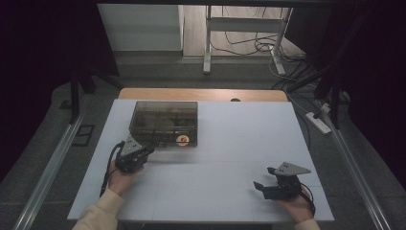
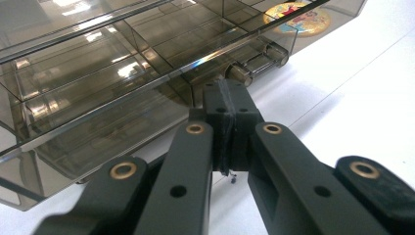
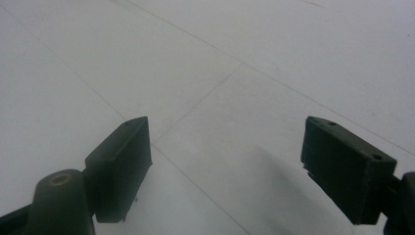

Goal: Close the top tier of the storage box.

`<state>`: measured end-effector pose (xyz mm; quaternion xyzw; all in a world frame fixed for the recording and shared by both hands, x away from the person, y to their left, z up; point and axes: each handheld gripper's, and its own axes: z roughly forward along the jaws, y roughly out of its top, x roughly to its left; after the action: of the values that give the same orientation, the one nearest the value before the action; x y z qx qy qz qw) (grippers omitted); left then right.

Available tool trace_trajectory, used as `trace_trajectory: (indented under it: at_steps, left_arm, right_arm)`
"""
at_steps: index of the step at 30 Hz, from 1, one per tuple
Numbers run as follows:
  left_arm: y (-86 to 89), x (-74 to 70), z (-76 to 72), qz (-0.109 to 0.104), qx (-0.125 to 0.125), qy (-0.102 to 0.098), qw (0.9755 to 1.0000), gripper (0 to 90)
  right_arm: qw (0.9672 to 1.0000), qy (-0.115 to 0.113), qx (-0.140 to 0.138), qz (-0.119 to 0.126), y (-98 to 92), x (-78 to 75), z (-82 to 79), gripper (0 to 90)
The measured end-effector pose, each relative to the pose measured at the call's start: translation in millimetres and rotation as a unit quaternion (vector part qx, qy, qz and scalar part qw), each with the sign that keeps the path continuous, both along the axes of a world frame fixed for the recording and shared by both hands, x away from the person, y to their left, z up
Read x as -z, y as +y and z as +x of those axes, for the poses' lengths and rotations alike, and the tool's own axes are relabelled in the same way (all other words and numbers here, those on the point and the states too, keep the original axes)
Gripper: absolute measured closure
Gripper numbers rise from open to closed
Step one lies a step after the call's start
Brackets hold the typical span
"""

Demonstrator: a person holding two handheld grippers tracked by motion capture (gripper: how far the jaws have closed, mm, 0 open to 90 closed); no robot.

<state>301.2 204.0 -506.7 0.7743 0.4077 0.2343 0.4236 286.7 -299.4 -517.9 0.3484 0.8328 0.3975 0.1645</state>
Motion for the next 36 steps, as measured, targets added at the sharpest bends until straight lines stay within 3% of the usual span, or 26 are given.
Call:
trace_trajectory:
  at_steps: [36]
  left_arm:
    - [-4.1, 0.6, 19.5, 0.005, -0.008, 0.001, 1.0, 88.6]
  right_arm:
    - [1.0, 0.002, -0.001, -0.004, 0.1, 1.4, 0.5, 19.0]
